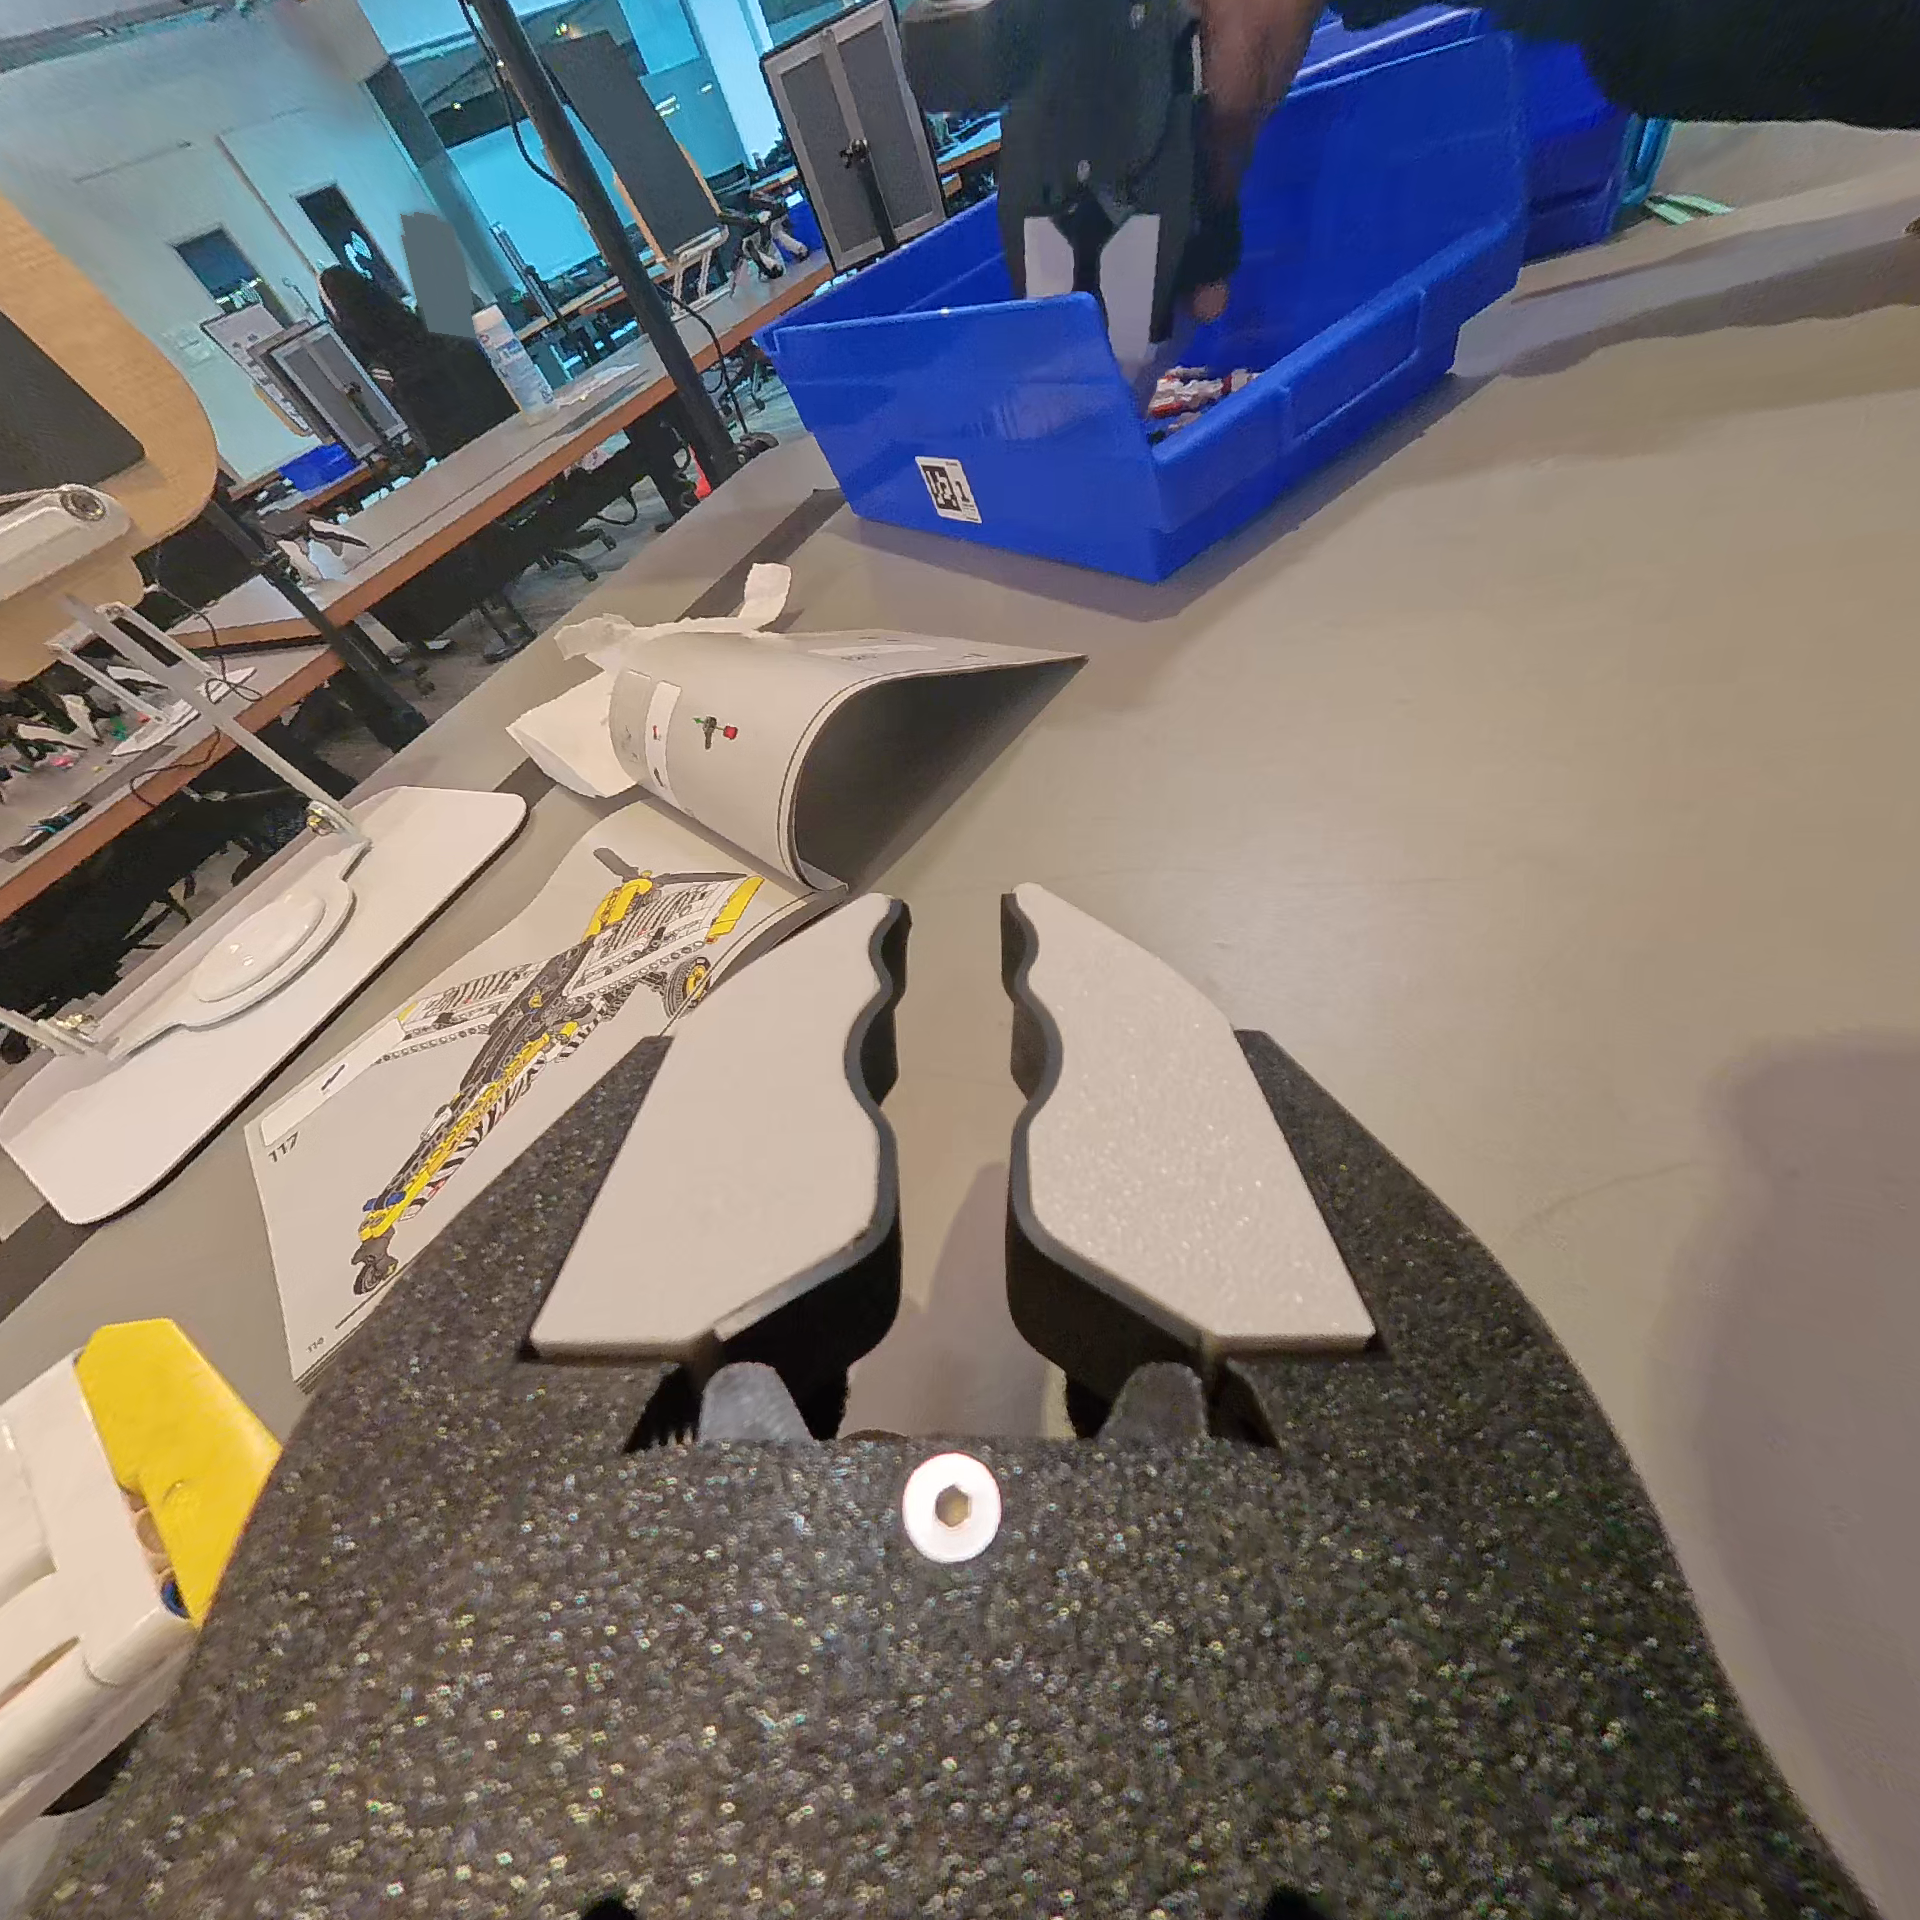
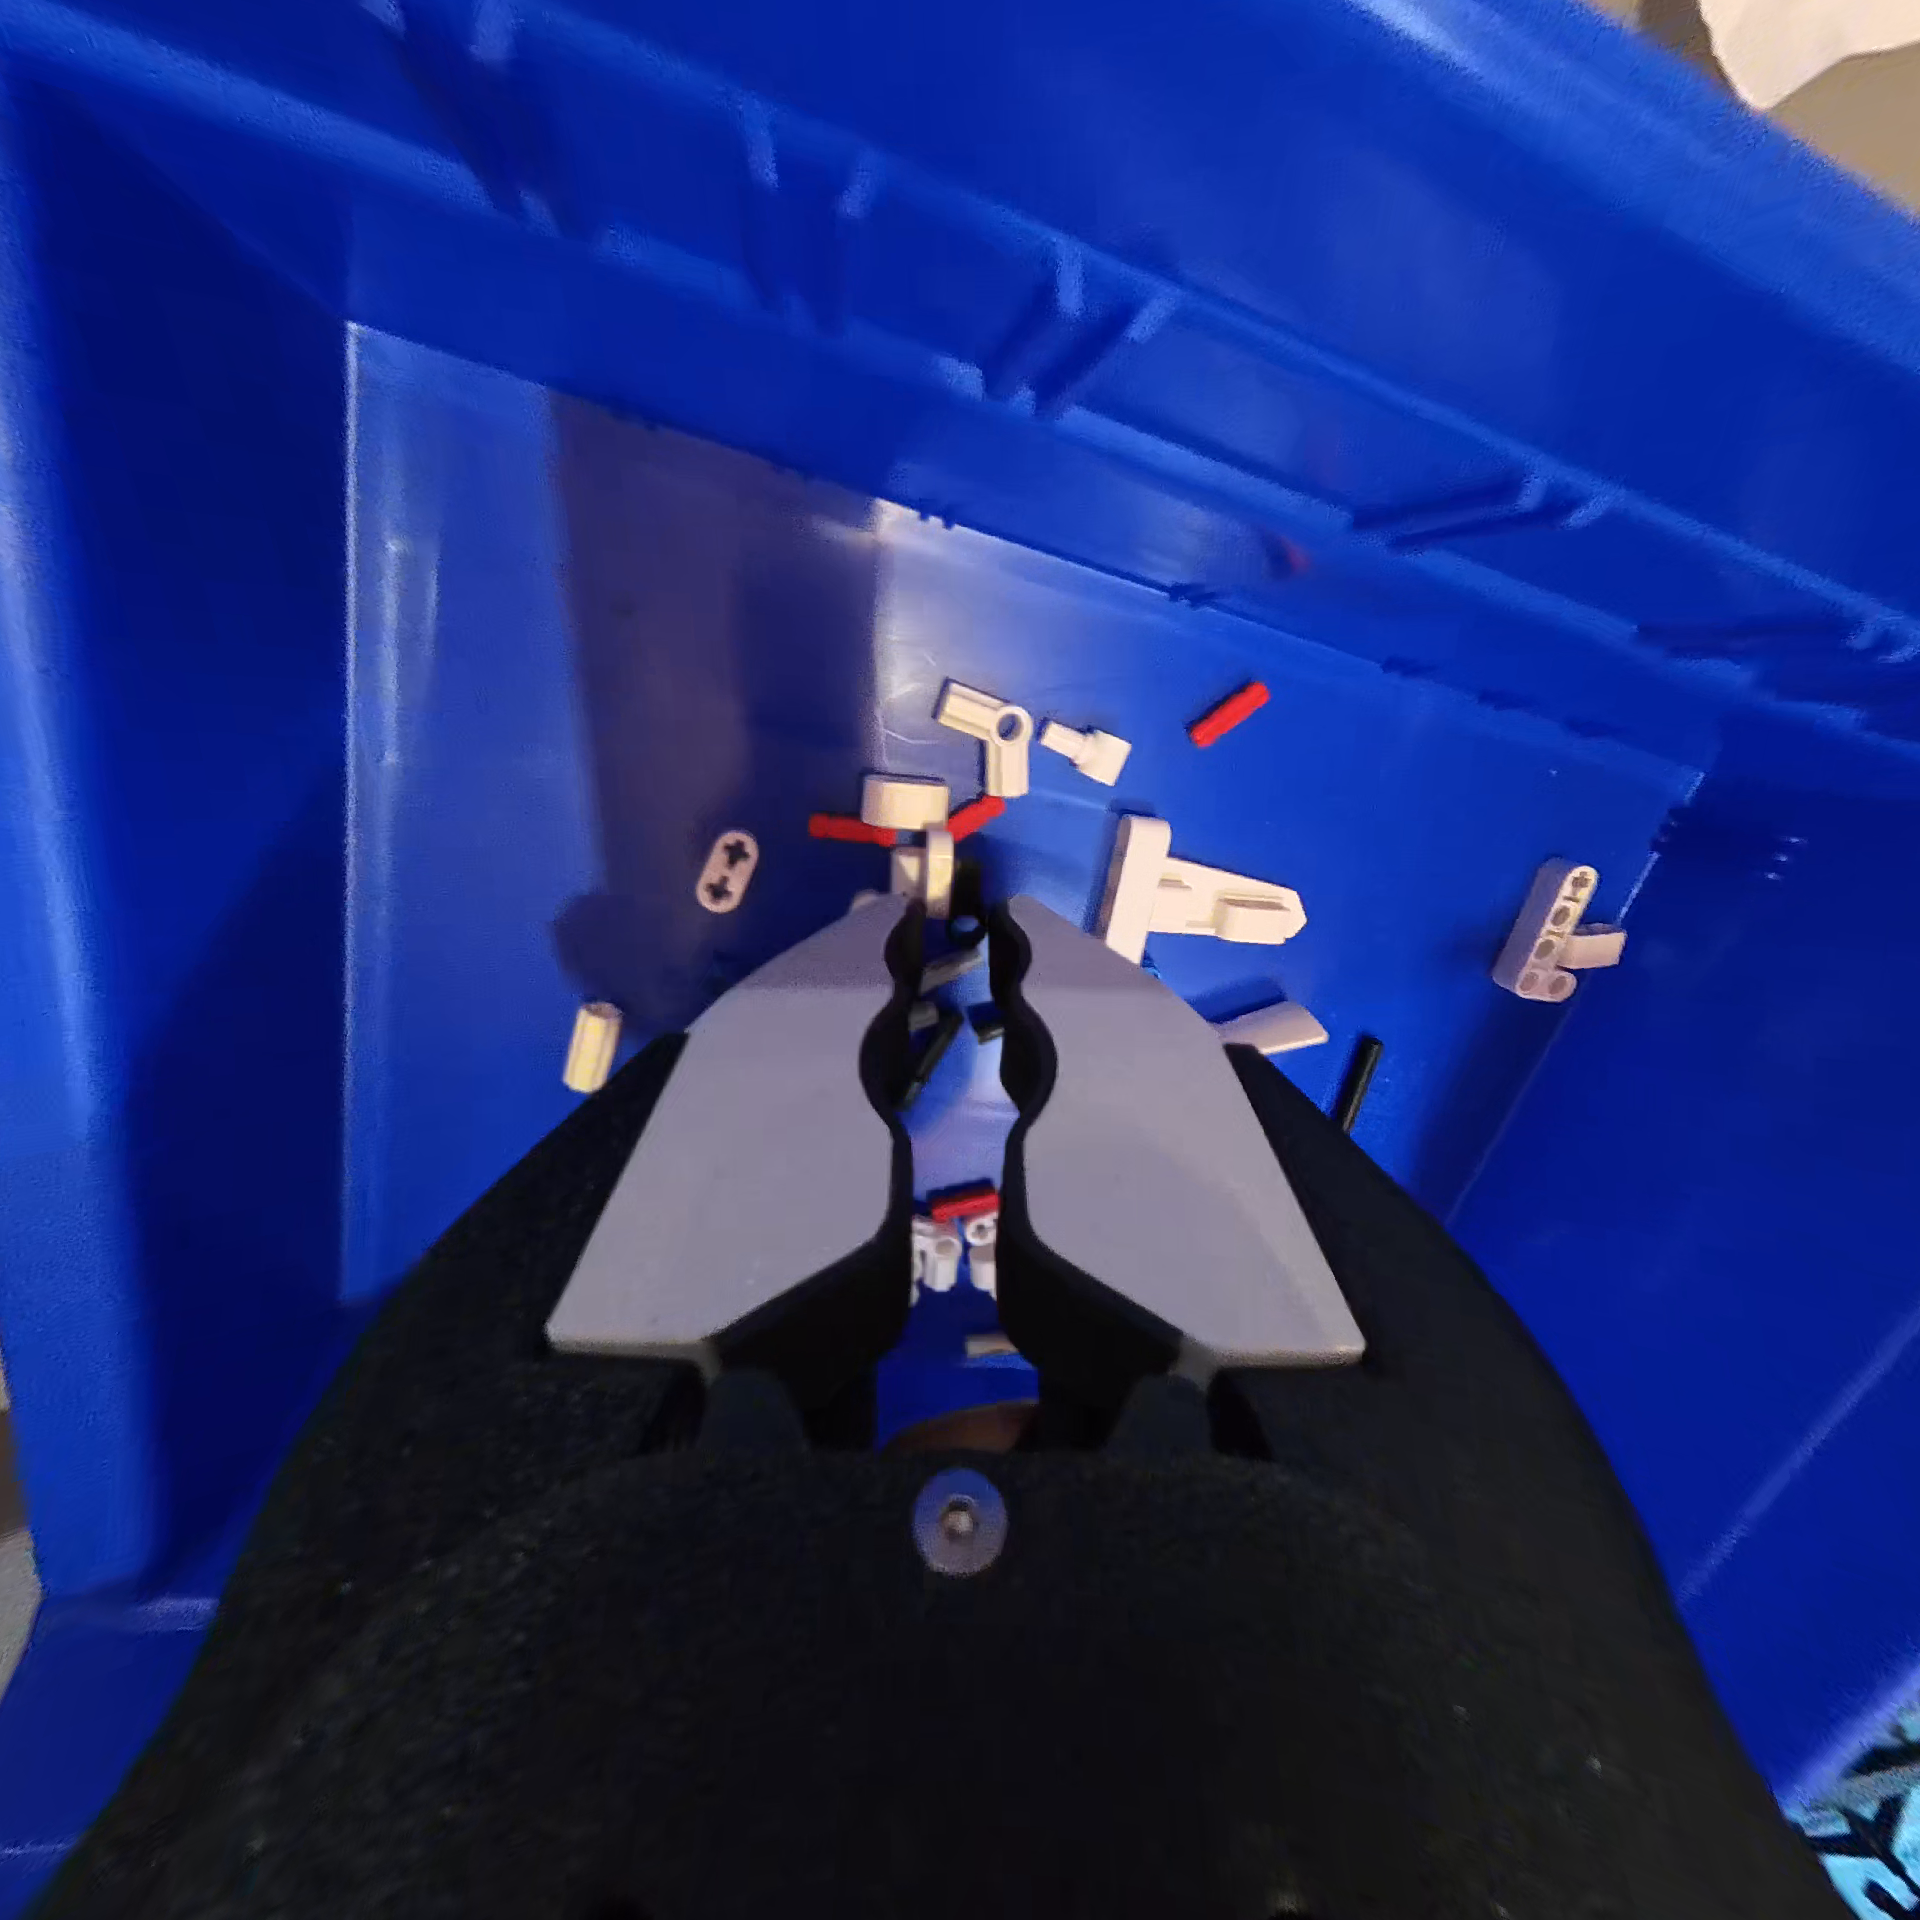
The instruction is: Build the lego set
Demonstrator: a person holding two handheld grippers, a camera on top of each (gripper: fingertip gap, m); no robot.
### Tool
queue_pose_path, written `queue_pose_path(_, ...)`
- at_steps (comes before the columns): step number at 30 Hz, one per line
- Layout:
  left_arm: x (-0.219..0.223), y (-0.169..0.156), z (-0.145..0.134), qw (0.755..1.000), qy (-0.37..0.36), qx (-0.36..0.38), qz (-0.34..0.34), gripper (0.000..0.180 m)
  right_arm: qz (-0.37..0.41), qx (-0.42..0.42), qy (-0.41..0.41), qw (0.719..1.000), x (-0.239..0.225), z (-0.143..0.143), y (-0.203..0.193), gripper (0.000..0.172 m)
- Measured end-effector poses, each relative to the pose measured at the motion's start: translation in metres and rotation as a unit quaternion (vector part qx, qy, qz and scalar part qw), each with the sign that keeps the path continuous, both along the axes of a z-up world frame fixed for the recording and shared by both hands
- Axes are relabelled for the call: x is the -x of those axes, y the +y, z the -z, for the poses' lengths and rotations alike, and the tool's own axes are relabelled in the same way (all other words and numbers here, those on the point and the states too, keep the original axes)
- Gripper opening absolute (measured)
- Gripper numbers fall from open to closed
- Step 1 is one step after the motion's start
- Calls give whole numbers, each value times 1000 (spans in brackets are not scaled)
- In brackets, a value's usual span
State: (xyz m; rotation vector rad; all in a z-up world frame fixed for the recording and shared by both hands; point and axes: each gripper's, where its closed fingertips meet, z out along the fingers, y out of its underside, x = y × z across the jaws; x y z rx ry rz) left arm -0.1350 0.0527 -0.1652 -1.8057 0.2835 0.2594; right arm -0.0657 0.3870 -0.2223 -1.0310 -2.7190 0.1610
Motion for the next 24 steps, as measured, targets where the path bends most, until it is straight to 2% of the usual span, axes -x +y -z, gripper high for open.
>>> queue_pose_path(5,0,0,0,1000,0,0,-1,17,6,9,-20,1000,-4,6,-3,23)
queue_pose_path(11,1,0,0,1000,0,1,-2,17,18,30,-15,999,-2,0,7,21)
queue_pose_path(24,1,0,1,1000,-2,2,-3,16,11,7,-5,1000,14,3,11,16)
